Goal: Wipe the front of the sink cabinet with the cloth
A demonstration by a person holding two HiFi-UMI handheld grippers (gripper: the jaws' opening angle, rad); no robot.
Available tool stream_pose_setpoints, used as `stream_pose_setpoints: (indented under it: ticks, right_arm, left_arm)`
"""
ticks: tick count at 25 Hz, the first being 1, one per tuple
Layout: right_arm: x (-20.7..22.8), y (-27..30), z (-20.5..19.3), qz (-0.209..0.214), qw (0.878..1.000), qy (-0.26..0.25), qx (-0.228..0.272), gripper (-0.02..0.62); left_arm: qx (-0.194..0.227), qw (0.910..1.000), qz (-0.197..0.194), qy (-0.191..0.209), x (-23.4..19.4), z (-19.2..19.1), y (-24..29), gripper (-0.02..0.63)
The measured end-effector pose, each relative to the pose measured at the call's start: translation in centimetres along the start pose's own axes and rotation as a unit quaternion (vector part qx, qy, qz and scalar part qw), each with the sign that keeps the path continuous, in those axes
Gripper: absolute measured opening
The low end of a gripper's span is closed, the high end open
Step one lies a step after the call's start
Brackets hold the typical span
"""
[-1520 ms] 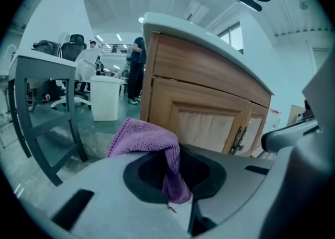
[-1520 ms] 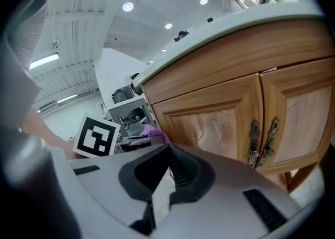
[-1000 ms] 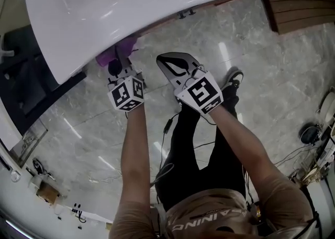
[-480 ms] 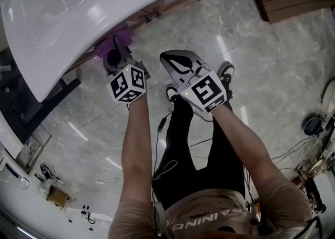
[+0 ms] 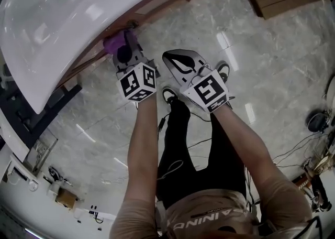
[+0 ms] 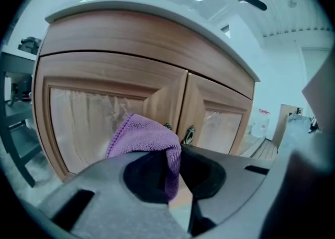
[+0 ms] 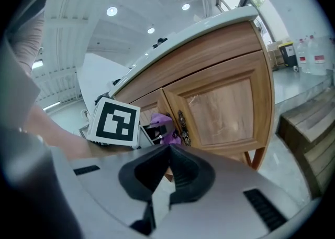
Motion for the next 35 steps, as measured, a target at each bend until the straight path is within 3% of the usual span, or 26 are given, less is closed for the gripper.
stream_pose_setpoints:
  ticks: [9,14,18,21,24,28,31,35]
  right_arm:
    - [2.9,-4.4,-0.6,-0.006,1.000,0.017,-0.003,0.011]
    - [5.2,-6.8,-1.0,-0.014,1.000,0.022,-0.005,0.011]
    - [7.2,-8.8,-1.4,-0.021,0.999,0.030,-0.004,0.011]
    - [8.8,-10.2,-1.6,-0.025,0.999,0.033,-0.005,0.011]
    - [10.3,-11.5,-1.8,-0.035,0.999,0.039,-0.002,0.011]
    - [12.0,-12.9,-1.6,-0.041,0.998,0.043,0.003,0.011]
    - [13.4,-14.2,-1.3,-0.045,0.998,0.044,0.005,0.011]
    - [14.8,-15.6,-0.6,-0.049,0.998,0.041,0.012,0.011]
  left_arm:
    - [-0.008,0.9997,-0.001,0.022,5.0,-0.4,1.3,0.037]
    - [-0.008,0.9978,-0.034,0.057,9.7,-0.7,2.7,0.037]
    - [-0.010,0.9978,-0.026,0.060,11.7,-1.0,4.4,0.037]
    - [-0.013,0.9951,-0.051,0.083,14.3,-1.5,4.9,0.037]
    - [-0.018,0.9953,-0.062,0.072,16.9,-1.9,5.4,0.037]
    - [-0.005,0.9911,-0.103,0.084,21.9,-1.3,5.6,0.037]
    - [-0.010,0.9943,-0.093,0.052,23.8,-0.9,6.0,0.037]
    - [-0.014,0.9901,-0.119,0.073,26.7,-1.2,5.7,0.037]
Point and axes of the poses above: the fingertips, and each gripper's own axes: y forward along the fingers, x to its right, z out of its top, the point moved 1 cm from there along -y, backward along the fingers, and after that the axes turned 10 degrees about z, right-handed, at the moved point
